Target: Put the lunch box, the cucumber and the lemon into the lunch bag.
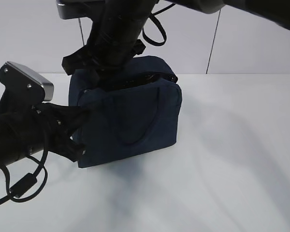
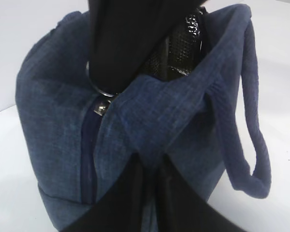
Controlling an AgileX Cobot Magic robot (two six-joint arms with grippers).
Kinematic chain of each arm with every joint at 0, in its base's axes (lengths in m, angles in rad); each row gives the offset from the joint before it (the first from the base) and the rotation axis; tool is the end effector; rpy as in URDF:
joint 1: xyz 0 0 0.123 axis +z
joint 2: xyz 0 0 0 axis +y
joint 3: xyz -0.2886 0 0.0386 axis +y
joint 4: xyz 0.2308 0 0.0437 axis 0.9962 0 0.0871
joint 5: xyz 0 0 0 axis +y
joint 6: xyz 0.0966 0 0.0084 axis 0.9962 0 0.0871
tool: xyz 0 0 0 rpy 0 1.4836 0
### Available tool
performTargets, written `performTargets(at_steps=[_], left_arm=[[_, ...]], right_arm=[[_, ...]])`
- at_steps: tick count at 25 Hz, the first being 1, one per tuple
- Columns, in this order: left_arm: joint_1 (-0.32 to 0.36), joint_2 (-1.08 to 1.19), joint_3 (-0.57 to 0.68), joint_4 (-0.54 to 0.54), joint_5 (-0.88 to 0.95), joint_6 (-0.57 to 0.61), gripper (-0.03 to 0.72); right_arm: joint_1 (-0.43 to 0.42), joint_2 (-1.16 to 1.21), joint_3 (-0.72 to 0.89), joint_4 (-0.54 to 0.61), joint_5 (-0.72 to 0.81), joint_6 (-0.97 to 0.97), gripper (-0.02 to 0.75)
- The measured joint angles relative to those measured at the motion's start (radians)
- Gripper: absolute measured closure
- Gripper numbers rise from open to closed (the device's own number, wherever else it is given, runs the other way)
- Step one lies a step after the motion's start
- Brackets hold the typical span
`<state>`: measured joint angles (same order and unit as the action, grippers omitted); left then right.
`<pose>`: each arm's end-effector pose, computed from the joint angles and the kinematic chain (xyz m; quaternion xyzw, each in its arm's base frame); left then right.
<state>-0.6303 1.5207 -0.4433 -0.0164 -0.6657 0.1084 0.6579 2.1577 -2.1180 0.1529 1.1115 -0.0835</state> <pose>0.2137 -0.1547 0.1996 0.2855 0.7602 -0.1502 0.5639 0.3648 0.2987 0.2926 -0.3351 0.9053 0.1425 0.2185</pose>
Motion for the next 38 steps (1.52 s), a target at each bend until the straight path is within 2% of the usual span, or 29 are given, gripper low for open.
performTargets(at_steps=[14, 18, 24, 38], left_arm=[[0.000, 0.000, 0.000, 0.005, 0.000, 0.000, 0.670], [0.000, 0.000, 0.000, 0.005, 0.004, 0.000, 0.670], [0.000, 0.000, 0.000, 0.005, 0.005, 0.000, 0.670], [0.000, 0.000, 0.000, 0.005, -0.010, 0.000, 0.662]], right_arm=[[0.000, -0.006, -0.001, -0.066, 0.032, 0.017, 0.717], [0.000, -0.006, -0.001, -0.006, 0.030, 0.004, 0.717], [-0.006, -0.006, -0.001, 0.172, 0.014, -0.090, 0.717], [-0.006, -0.006, -0.093, 0.173, 0.032, -0.090, 0.717]])
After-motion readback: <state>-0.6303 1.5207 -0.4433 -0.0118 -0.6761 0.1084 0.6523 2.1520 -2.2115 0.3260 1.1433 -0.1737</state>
